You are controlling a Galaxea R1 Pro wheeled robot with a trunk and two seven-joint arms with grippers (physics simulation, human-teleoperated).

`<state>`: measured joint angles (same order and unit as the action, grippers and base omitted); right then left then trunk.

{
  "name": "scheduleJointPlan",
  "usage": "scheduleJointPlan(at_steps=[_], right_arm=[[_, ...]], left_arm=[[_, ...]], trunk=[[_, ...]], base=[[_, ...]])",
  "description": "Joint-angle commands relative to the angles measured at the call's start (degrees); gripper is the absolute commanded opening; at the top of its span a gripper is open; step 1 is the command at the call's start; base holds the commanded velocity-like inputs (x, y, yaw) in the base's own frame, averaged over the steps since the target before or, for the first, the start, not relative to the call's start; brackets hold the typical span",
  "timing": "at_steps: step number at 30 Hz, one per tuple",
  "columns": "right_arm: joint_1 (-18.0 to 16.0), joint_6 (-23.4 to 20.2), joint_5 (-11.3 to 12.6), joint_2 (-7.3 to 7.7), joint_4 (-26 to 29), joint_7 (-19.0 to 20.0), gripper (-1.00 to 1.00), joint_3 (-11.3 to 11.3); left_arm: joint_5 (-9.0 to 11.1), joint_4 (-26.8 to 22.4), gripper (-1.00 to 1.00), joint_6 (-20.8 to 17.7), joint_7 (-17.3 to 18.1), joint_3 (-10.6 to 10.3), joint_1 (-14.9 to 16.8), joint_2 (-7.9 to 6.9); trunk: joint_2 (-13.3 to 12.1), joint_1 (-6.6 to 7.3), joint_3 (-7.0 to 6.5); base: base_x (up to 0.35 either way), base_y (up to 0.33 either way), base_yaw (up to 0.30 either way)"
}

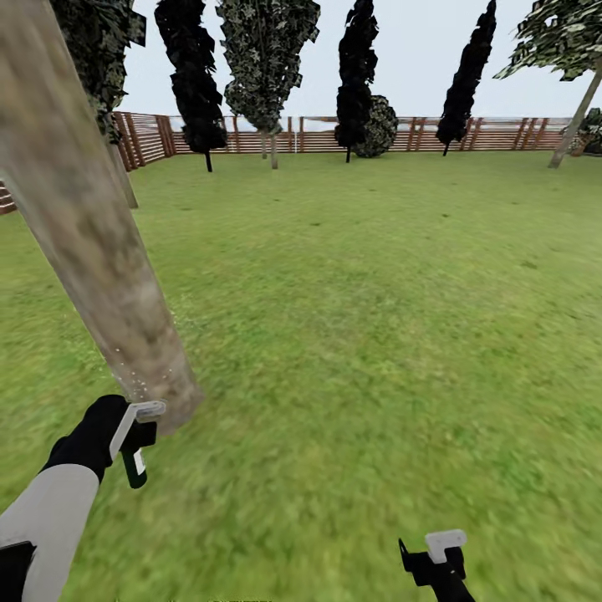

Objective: In the garden, pick up the pesticide atomizer on the floor and spray pesticide onto both trees until each tree trunk is fully covered.

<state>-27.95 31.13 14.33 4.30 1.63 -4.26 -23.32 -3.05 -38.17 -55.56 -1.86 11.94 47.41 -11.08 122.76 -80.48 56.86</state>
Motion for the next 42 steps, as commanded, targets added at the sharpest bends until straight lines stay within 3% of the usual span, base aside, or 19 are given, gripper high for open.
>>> scheduleJointPlan(at_steps=[1, 15, 25, 31, 34, 42], right_arm=[[0.0, 0.07, 0.34, 0.01, 0.04, -0.22, 1.0, -0.5], [0.0, 0.07, 0.34, 0.01, 0.04, -0.22, 1.0, -0.5], [0.0, 0.1, 0.43, 0.19, 0.04, -0.31, 1.0, -0.5], [0.0, 0.15, 0.43, 0.18, 0.04, -0.31, 1.0, -0.5], [0.0, 0.13, 0.43, 0.18, 0.04, -0.31, 1.0, -0.5], [0.0, 0.15, 0.43, 0.34, 0.03, -0.34, 1.0, -0.45]], left_arm=[[-0.29, -0.06, -1.0, -0.25, 0.09, 0.26, 0.05, -0.01], [-0.36, 0.01, -1.0, -1.36, -2.94, 0.22, 2.65, -0.1], [-0.3, -0.13, -1.0, -1.39, -2.97, 0.21, 2.85, -0.27], [-0.37, -1.27, -1.0, -2.38, -2.97, 0.17, 6.48, -0.83], [-0.29, -1.29, -1.0, -2.44, -2.97, 0.28, 6.8, -1.7], [-0.2, -1.29, -1.0, -2.45, -2.97, 0.28, 6.56, -1.65]], trunk=[[0.02, 0.01, 0.05], [0.02, 0.01, 0.05], [0.02, 0.01, 0.05], [0.02, 0.01, 0.05], [0.02, 0.01, 0.05], [0.02, 0.01, 0.05]], base=[[0.0, -0.27, 0.27], [0.111, -0.252, 0.271], [0.299, -0.068, 0.019], [0.035, 0.0, 0.159], [0.0, 0.0, 0.274], [0.006, -0.177, 0.101]])
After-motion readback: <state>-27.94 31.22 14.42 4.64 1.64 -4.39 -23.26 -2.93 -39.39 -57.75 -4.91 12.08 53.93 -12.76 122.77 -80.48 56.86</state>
